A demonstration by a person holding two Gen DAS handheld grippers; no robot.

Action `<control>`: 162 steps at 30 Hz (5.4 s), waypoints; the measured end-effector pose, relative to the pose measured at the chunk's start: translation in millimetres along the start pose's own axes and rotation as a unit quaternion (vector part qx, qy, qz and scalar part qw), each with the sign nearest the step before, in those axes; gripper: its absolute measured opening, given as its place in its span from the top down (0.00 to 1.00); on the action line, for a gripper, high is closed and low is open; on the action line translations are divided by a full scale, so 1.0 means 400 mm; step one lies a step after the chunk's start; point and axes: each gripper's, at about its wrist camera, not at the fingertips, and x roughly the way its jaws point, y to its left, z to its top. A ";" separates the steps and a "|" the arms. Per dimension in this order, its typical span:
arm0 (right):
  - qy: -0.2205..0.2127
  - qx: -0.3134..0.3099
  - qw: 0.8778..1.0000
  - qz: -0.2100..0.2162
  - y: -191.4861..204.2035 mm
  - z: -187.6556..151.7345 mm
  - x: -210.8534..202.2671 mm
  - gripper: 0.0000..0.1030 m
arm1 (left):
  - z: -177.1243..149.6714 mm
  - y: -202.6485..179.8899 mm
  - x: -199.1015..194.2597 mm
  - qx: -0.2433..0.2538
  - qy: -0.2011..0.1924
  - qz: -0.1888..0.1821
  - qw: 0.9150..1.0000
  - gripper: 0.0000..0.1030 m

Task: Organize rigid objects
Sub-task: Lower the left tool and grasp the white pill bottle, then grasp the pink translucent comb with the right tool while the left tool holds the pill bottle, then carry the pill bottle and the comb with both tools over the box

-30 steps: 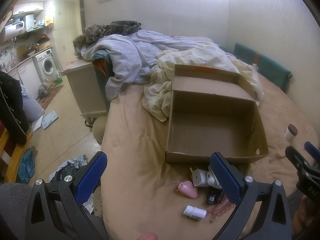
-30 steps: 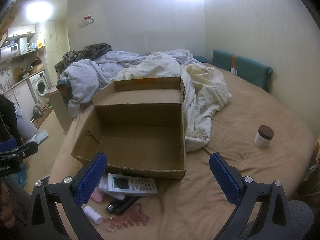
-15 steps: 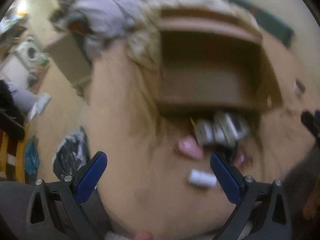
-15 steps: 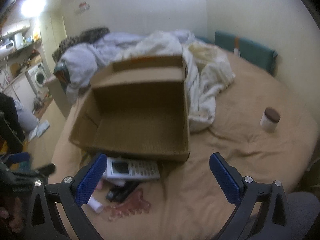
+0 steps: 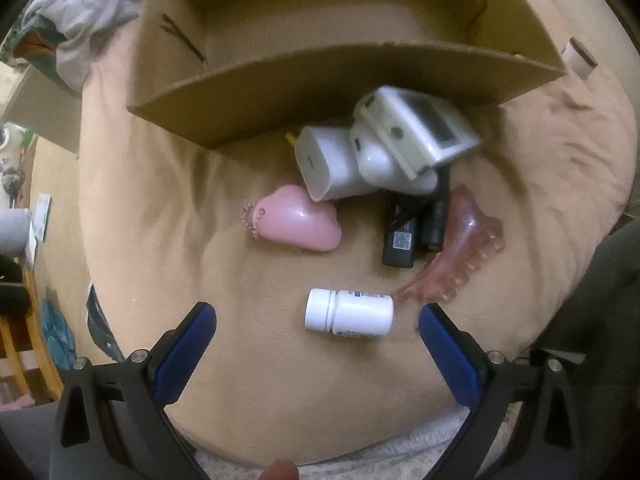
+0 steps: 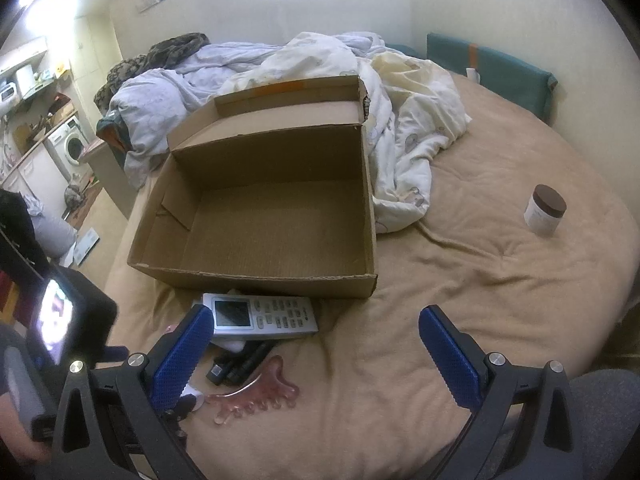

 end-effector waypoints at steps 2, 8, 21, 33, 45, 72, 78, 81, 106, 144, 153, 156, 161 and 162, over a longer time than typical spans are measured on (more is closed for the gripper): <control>0.002 0.004 1.000 0.000 -0.003 0.000 0.003 0.00 | 0.003 0.002 0.017 -0.002 0.012 -0.008 1.000 0.12; 0.004 0.004 1.000 -0.002 -0.003 -0.002 0.006 0.00 | 0.016 0.004 0.064 0.000 0.035 -0.031 0.999 0.58; 0.018 -0.003 1.000 -0.009 -0.001 -0.008 0.020 0.00 | 0.031 0.066 -0.064 -0.067 -0.068 -0.003 0.995 0.58; 0.042 -0.029 0.999 -0.005 0.024 -0.015 0.042 0.00 | 0.048 0.219 -0.337 -0.106 -0.243 0.040 0.963 0.58; 0.266 -0.111 0.955 0.076 0.144 -0.107 0.257 0.00 | 0.010 0.275 -0.331 -0.154 -0.245 -0.004 0.957 0.58; 0.316 -0.201 0.927 0.016 0.298 -0.233 0.425 0.00 | 0.015 0.264 -0.296 -0.156 -0.219 -0.002 0.963 0.58; 0.327 -0.195 0.924 0.031 0.262 -0.240 0.393 0.00 | 0.017 0.268 -0.291 -0.161 -0.219 0.009 0.962 0.58; 0.334 -0.179 0.924 0.044 0.253 -0.236 0.383 0.00 | 0.016 0.264 -0.289 -0.159 -0.218 0.013 0.963 0.58; 0.098 -0.078 0.982 0.139 0.099 0.049 0.007 0.00 | 0.029 0.245 -0.264 -0.148 -0.214 0.039 0.965 0.58; 0.142 -0.008 0.983 0.113 0.062 0.226 0.395 0.00 | 0.345 0.112 -0.089 -0.039 -0.204 0.093 0.974 0.58; 0.161 -0.019 0.984 0.079 0.071 0.210 0.418 0.00 | 0.348 0.104 -0.054 -0.034 -0.180 0.088 0.979 0.58; 0.163 -0.018 0.983 0.079 0.073 0.211 0.419 0.00 | 0.349 0.095 -0.046 -0.028 -0.177 0.089 0.980 0.58; 0.157 -0.016 0.984 0.083 0.074 0.212 0.417 0.00 | 0.347 0.086 -0.040 -0.022 -0.177 0.093 0.980 0.57; 0.155 -0.014 0.984 0.084 0.074 0.212 0.416 0.00 | 0.346 0.085 -0.039 -0.023 -0.176 0.092 0.980 0.56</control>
